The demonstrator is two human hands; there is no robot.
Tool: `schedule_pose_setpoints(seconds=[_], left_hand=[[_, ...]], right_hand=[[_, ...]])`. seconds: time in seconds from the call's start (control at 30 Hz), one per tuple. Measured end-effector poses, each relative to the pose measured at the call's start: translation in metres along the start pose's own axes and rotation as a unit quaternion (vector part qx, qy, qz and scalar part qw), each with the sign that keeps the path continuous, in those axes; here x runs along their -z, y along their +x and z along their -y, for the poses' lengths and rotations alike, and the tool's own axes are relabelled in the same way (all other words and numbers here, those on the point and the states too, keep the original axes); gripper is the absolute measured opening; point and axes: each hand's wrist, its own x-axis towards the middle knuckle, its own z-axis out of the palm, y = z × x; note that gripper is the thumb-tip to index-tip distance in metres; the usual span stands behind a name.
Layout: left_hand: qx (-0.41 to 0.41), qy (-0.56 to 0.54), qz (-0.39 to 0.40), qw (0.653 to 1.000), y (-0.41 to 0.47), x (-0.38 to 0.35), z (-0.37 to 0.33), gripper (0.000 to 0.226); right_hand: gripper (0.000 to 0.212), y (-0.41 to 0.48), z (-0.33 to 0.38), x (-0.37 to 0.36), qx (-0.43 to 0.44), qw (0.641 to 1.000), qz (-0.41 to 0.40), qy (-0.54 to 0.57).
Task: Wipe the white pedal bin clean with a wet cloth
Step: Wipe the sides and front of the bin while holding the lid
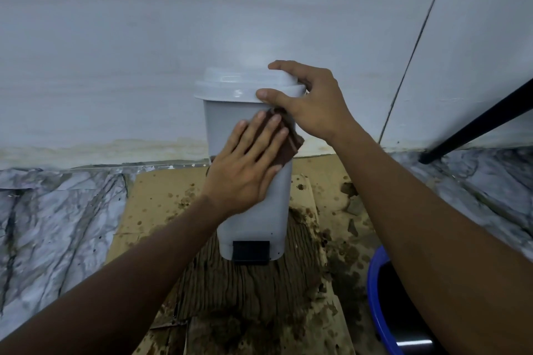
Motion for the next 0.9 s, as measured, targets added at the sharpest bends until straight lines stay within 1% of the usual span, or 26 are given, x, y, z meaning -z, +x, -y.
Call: schedule_pose_setpoints(seconds=[0.03, 0.07, 0.1, 0.13, 0.17, 0.2, 0.23, 0.27, 0.33, 0.4, 0.43, 0.47, 0.5, 0.53, 0.6, 0.63, 0.67, 0.7, 0.8, 0.83, 0.9], left_hand=[[-0.004, -0.006, 0.008, 1.0, 0.002, -0.001, -0.005, 0.059], [-0.04, -0.012, 0.026, 0.999, -0.001, -0.004, -0.01, 0.059], [-0.105, -0.016, 0.055, 0.993, -0.01, -0.008, -0.015, 0.06], [-0.188, -0.021, 0.096, 0.977, -0.023, -0.012, -0.017, 0.061], [-0.27, -0.021, 0.14, 0.952, -0.036, -0.016, -0.018, 0.061], [-0.334, -0.015, 0.179, 0.925, -0.046, -0.017, -0.017, 0.061], [-0.374, -0.012, 0.197, 0.906, -0.051, -0.017, -0.013, 0.06], [-0.394, -0.016, 0.202, 0.896, -0.05, -0.017, -0.008, 0.06], [-0.385, -0.026, 0.193, 0.902, -0.038, -0.012, 0.002, 0.057], [-0.338, -0.028, 0.177, 0.924, -0.022, -0.003, 0.01, 0.054], [-0.315, -0.027, 0.183, 0.931, -0.016, 0.0, 0.01, 0.053], [-0.309, -0.018, 0.204, 0.929, -0.013, 0.002, 0.006, 0.053], [-0.329, -0.008, 0.226, 0.917, -0.013, 0.001, 0.0, 0.053], [-0.366, 0.004, 0.246, 0.898, -0.015, -0.002, -0.008, 0.052], [-0.43, 0.033, 0.314, 0.846, -0.02, -0.01, -0.028, 0.047], [-0.445, 0.045, 0.35, 0.823, -0.019, -0.011, -0.039, 0.042], [-0.451, 0.063, 0.367, 0.811, -0.017, -0.012, -0.05, 0.036], [-0.451, 0.068, 0.367, 0.811, -0.016, -0.013, -0.061, 0.031], [-0.425, 0.037, 0.471, 0.772, -0.017, -0.013, -0.088, 0.023], [-0.414, 0.034, 0.485, 0.77, -0.015, -0.009, -0.091, 0.022], [-0.402, 0.037, 0.476, 0.781, -0.01, -0.006, -0.088, 0.02]], right_hand=[[0.052, 0.0, 0.0, 0.001, -0.001, 1.0, 0.001, 0.002], [0.053, 0.0, -0.001, 0.002, -0.001, 1.0, 0.002, 0.005], [0.054, -0.001, -0.001, 0.003, -0.003, 1.0, 0.003, 0.009], [0.055, -0.001, -0.002, 0.004, -0.005, 1.0, 0.006, 0.011], [0.056, -0.002, -0.002, 0.003, -0.006, 1.0, 0.009, 0.011], [0.057, -0.002, -0.001, 0.002, -0.005, 1.0, 0.012, 0.007], [0.058, -0.003, -0.001, 0.001, -0.003, 1.0, 0.013, 0.003], [0.058, -0.003, 0.0, -0.001, -0.002, 1.0, 0.013, -0.002], [0.058, -0.004, 0.002, -0.002, -0.005, 1.0, 0.01, -0.007], [0.058, -0.004, 0.004, -0.001, -0.004, 1.0, 0.011, -0.009], [0.057, -0.004, 0.004, -0.001, -0.003, 1.0, 0.011, -0.011], [0.057, -0.004, 0.004, 0.0, -0.004, 1.0, 0.01, -0.012], [0.057, -0.005, 0.004, 0.0, -0.008, 1.0, 0.008, -0.01], [0.057, -0.005, 0.004, 0.0, -0.01, 1.0, 0.007, -0.008], [0.057, -0.004, 0.004, -0.001, -0.012, 1.0, 0.005, -0.006], [0.057, -0.004, 0.004, -0.002, -0.014, 1.0, 0.005, -0.006], [0.057, -0.004, 0.004, -0.002, -0.015, 1.0, 0.005, -0.006], [0.057, -0.004, 0.003, -0.001, -0.015, 1.0, 0.004, -0.005], [0.057, -0.003, 0.002, -0.001, -0.015, 1.0, 0.007, -0.003], [0.057, -0.003, 0.002, -0.002, -0.013, 1.0, 0.007, -0.006], [0.059, -0.003, 0.002, -0.003, -0.01, 1.0, 0.003, -0.006]])
